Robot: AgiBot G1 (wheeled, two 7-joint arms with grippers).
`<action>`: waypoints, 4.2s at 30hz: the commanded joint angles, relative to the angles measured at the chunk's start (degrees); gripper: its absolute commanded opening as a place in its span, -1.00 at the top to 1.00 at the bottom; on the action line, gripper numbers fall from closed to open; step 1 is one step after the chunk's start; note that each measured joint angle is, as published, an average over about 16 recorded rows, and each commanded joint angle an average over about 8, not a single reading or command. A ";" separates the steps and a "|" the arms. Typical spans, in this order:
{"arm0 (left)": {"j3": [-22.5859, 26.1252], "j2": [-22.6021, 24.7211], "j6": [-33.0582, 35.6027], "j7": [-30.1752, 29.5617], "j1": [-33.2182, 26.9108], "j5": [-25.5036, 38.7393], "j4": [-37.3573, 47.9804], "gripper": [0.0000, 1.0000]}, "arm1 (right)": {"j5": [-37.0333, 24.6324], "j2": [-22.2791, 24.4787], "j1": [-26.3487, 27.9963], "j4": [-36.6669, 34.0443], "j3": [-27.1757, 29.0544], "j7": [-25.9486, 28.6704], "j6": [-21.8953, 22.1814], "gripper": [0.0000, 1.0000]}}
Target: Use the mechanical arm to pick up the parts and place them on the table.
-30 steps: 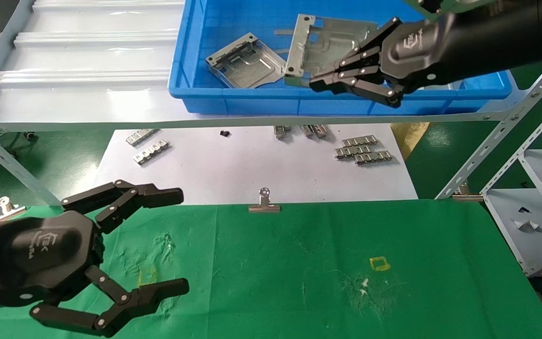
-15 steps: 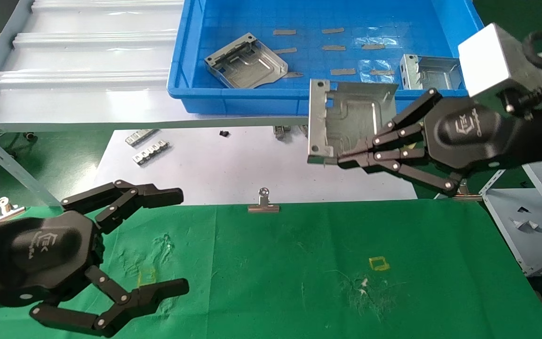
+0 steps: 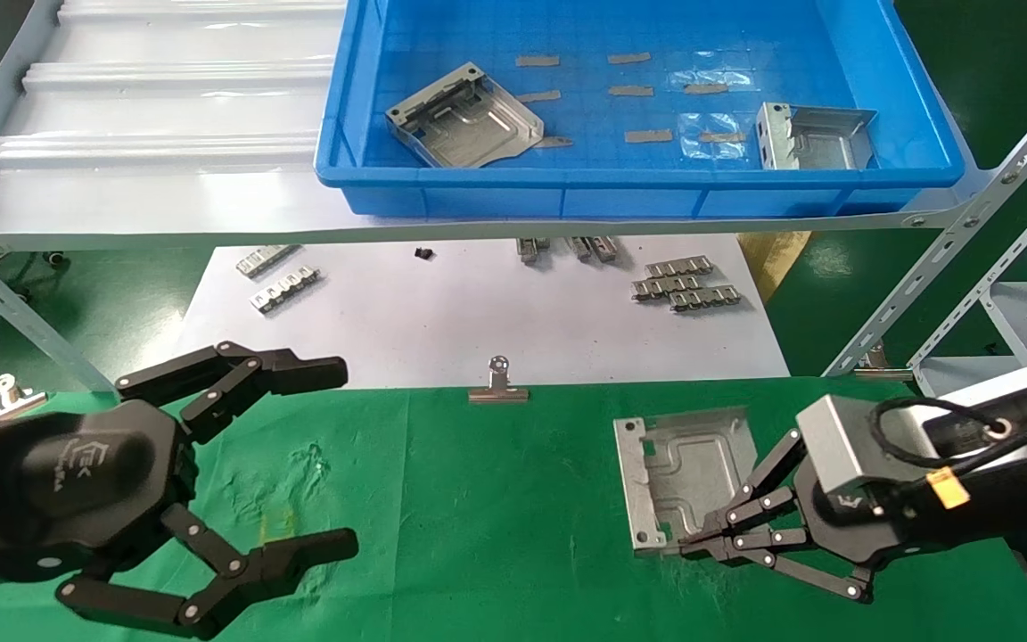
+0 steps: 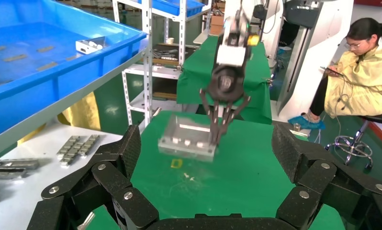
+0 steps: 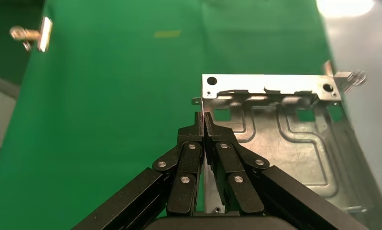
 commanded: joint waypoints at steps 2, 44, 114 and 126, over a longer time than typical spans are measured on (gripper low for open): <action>0.00 0.00 0.00 0.00 0.00 0.00 0.00 -1.00 | -1.38 -2.90 -1.62 -4.48 -2.76 -3.03 0.33 1.00; 0.00 0.00 0.00 0.00 0.00 0.00 0.00 -1.00 | -7.91 -20.09 -6.26 -39.91 -8.01 -30.01 10.05 -1.00; 0.00 -0.01 -0.02 0.00 0.01 -0.01 0.01 -1.00 | 7.93 -1.73 -29.69 5.12 35.46 0.47 2.57 -1.00; 0.00 -0.01 -0.02 0.00 0.01 -0.01 0.01 -1.00 | 9.78 2.23 -38.91 17.66 48.55 9.30 3.81 -1.00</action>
